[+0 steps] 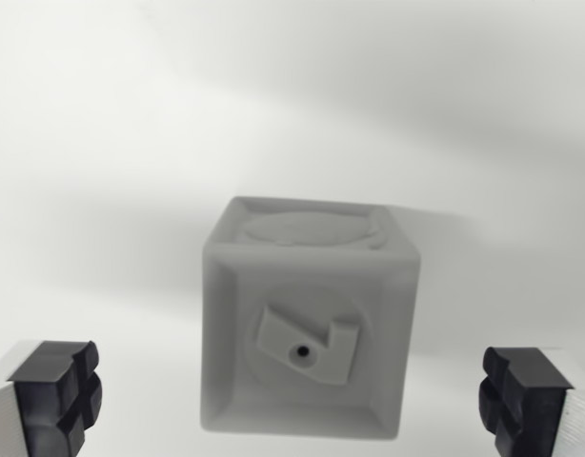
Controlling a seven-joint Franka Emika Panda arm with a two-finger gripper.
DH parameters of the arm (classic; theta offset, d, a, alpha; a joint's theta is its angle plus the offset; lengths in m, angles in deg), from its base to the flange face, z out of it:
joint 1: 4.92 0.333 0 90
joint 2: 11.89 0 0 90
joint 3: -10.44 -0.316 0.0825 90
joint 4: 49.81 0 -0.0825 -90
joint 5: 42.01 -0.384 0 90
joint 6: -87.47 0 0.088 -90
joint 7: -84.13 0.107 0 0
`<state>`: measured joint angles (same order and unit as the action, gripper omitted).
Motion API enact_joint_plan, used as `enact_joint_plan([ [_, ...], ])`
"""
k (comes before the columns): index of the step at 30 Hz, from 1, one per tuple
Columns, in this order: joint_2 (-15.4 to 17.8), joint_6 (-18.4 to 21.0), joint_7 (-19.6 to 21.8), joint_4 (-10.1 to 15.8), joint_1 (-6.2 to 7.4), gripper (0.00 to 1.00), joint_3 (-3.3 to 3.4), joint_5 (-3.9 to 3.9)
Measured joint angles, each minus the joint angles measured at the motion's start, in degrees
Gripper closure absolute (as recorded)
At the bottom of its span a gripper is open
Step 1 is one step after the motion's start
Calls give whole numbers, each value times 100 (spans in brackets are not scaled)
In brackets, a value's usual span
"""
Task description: Destack cube
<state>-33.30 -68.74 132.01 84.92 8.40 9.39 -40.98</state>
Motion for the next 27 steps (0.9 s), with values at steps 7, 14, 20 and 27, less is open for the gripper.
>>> enact_joint_plan([
  [7,403,350,-10,49,-2,0,-5,-16],
  [14,773,702,-25,61,-2,0,-7,-37],
  [20,1104,1033,-35,59,-2,0,-8,-48],
  [27,1500,1483,-45,10,-2,0,-8,-61],
])
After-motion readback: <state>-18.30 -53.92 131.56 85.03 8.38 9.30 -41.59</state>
